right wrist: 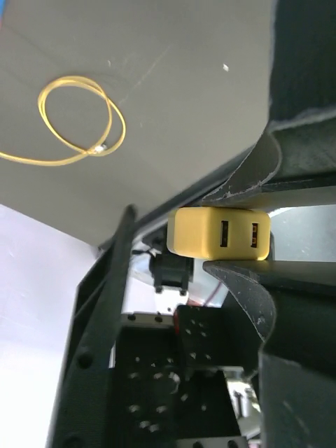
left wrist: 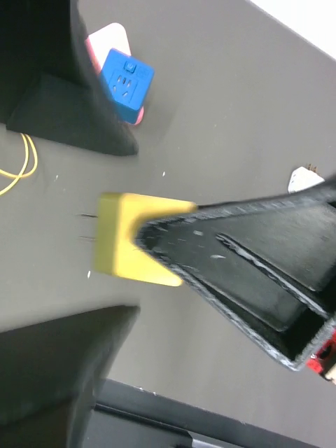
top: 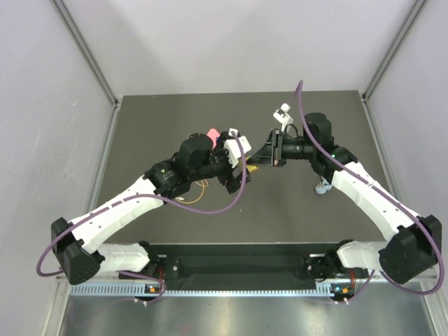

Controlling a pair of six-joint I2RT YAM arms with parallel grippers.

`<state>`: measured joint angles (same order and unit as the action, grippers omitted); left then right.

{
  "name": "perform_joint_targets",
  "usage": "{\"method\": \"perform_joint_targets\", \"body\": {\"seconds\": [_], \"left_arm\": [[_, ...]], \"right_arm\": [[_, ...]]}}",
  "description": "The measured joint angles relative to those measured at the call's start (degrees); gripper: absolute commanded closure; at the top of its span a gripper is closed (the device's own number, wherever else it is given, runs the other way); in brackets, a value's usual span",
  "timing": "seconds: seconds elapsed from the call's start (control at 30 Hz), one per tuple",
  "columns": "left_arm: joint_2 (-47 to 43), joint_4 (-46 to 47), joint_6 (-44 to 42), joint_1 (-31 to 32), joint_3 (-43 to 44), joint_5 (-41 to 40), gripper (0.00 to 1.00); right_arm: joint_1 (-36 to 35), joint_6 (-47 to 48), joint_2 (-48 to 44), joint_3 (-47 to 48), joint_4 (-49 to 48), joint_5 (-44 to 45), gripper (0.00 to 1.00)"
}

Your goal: Insert the plug

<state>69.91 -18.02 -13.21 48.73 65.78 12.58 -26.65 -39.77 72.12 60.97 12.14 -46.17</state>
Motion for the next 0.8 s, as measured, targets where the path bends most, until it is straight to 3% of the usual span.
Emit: {"method": "perform_joint_targets", "body": {"seconds": [0.23, 0.37, 0.57, 0.8], "left_arm": [[-0.68, -0.22, 0.61, -0.11, 0.0, 0.02, 0.01], [-1.84, -0.22, 0.66, -0.11, 0.0, -1.92, 0.01], [-1.77, -0.92, 1.77, 0.02, -0.15, -12.37, 0.01], [-4.2, -0.33, 3.26, 0.31, -5.18, -16.02, 0.01]], "right_arm": [[11.85, 4.07, -2.16, -0.59, 5.03, 5.92, 1.0], [18.95, 8.35, -2.19, -0.11, 13.07, 20.48, 1.0], [24.24, 12.04, 1.4, 3.8, 22.25, 43.06, 1.0], [26.53, 20.15, 10.64, 9.4, 24.33, 56.37, 1.0]]}}
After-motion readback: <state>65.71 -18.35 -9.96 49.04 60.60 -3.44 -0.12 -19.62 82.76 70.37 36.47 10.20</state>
